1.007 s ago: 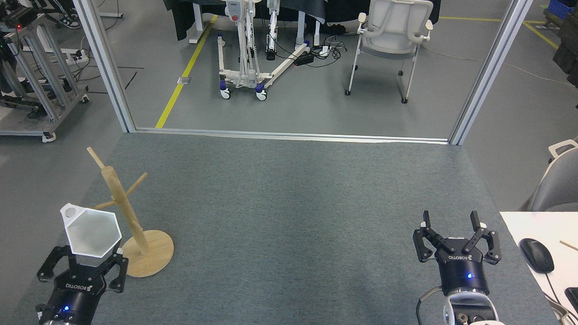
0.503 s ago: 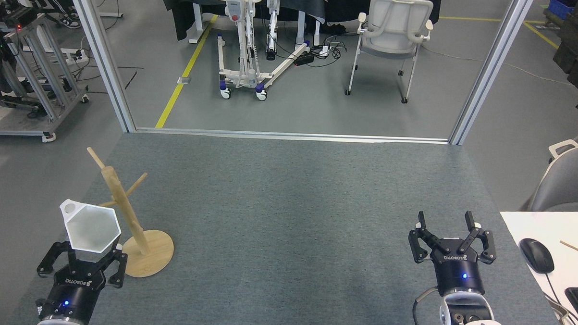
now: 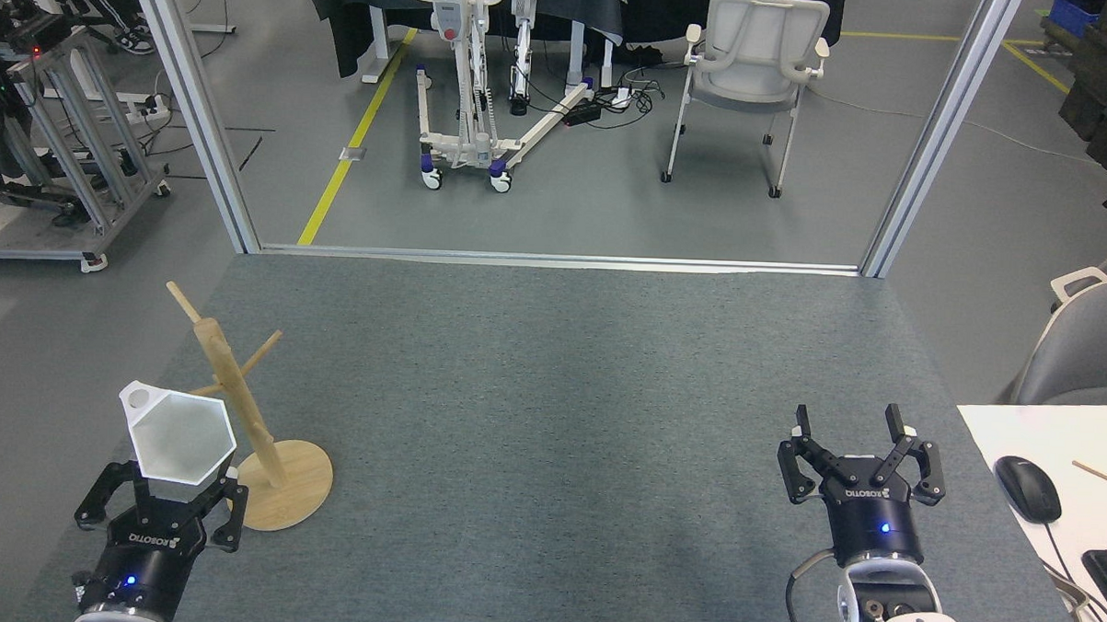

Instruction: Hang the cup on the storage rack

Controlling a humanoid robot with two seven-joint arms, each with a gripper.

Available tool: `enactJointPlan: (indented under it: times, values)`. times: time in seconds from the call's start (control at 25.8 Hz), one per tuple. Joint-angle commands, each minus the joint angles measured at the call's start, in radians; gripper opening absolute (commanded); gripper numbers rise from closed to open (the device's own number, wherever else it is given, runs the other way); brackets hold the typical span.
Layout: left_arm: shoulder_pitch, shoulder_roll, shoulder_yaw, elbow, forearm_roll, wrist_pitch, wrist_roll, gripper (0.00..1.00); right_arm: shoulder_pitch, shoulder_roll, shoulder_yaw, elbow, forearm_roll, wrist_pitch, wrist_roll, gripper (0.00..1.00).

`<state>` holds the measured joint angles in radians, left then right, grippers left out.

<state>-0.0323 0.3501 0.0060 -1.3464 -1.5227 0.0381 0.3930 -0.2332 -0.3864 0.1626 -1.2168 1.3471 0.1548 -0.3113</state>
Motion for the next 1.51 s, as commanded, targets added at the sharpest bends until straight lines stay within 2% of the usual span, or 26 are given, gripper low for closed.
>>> enactJointPlan:
  times: [0.0, 0.58, 0.93, 0.97, 1.12, 1.24, 1.28, 1.47]
  values:
    - [0.000, 0.001, -0.001, 0.000, -0.002, -0.001, 0.000, 0.25, 0.000, 0.001, 0.000, 0.000, 0.001, 0.000, 0.000, 0.99]
    - [-0.026, -0.002, -0.008, 0.006, -0.031, -0.064, 0.001, 0.26, 0.002, 0.001, 0.000, -0.003, 0.003, 0.000, -0.002, 0.99]
    - [-0.038, -0.006, -0.017, 0.010, -0.033, -0.067, 0.001, 0.29, 0.003, 0.001, 0.000, -0.003, 0.003, 0.000, 0.000, 0.99]
    - [-0.038, -0.006, -0.017, 0.010, -0.033, -0.066, 0.004, 0.31, 0.003, 0.001, 0.000, -0.003, 0.003, 0.000, 0.000, 0.99]
    - [-0.038, -0.014, -0.017, 0.012, -0.024, -0.055, 0.010, 0.55, 0.005, 0.003, 0.000, -0.003, 0.003, 0.000, 0.000, 0.99]
    - [-0.044, -0.023, -0.017, 0.029, -0.014, -0.047, 0.012, 0.93, 0.005, 0.003, 0.000, -0.003, 0.003, 0.000, 0.000, 0.99]
    - [-0.049, -0.023, -0.017, 0.035, -0.016, -0.052, 0.010, 0.99, 0.005, 0.003, 0.000, -0.001, 0.003, 0.000, 0.000, 0.99]
    - [-0.047, -0.023, -0.017, 0.059, -0.016, -0.055, 0.004, 0.99, 0.006, 0.003, 0.000, -0.003, 0.004, 0.000, 0.000, 0.99]
